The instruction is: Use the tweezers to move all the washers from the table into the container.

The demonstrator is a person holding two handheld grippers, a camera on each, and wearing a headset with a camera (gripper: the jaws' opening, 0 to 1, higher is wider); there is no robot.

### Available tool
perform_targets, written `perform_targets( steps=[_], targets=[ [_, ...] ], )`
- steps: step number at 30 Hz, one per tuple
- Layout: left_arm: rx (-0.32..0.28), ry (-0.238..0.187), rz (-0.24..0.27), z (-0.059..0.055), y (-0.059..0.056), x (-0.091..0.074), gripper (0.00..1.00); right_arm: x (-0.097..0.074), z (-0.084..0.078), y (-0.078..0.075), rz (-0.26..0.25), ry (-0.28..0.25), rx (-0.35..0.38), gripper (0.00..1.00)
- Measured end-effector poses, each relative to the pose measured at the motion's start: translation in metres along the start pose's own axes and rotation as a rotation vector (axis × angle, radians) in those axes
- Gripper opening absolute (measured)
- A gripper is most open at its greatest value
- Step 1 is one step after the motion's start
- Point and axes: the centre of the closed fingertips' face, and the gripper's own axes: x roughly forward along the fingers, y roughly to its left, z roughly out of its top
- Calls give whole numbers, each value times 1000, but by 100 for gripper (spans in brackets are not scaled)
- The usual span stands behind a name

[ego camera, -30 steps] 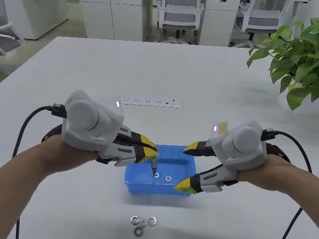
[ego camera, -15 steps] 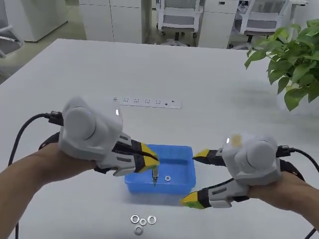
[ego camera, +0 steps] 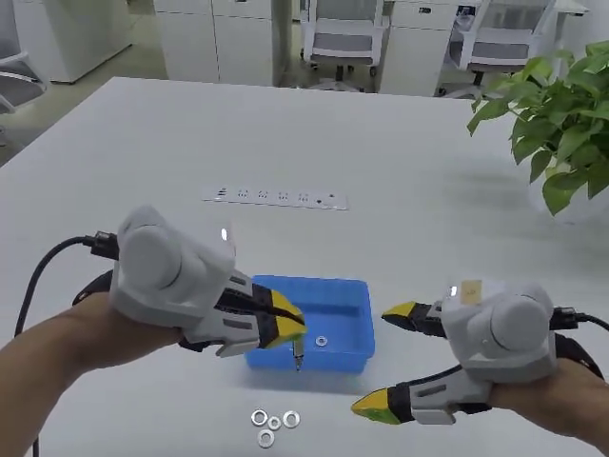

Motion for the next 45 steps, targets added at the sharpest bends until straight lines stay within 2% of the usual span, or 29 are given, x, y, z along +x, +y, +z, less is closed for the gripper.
perform_targets(
  steps=[15,23,36,45],
  targets=[
    [-12,7,-34,-15,-22,9,6,-3,-10,11,-6,-11,28,79],
    [-16,15,-54,-23,-29,14,6,-4,-14,15,-4,-9,35,81],
    [-22,45,-77,-37,-37,19,6,-5,-23,20,2,11,39,80],
    [-39,41,-82,-39,-39,19,6,-3,-25,21,9,18,38,80]
  ],
)
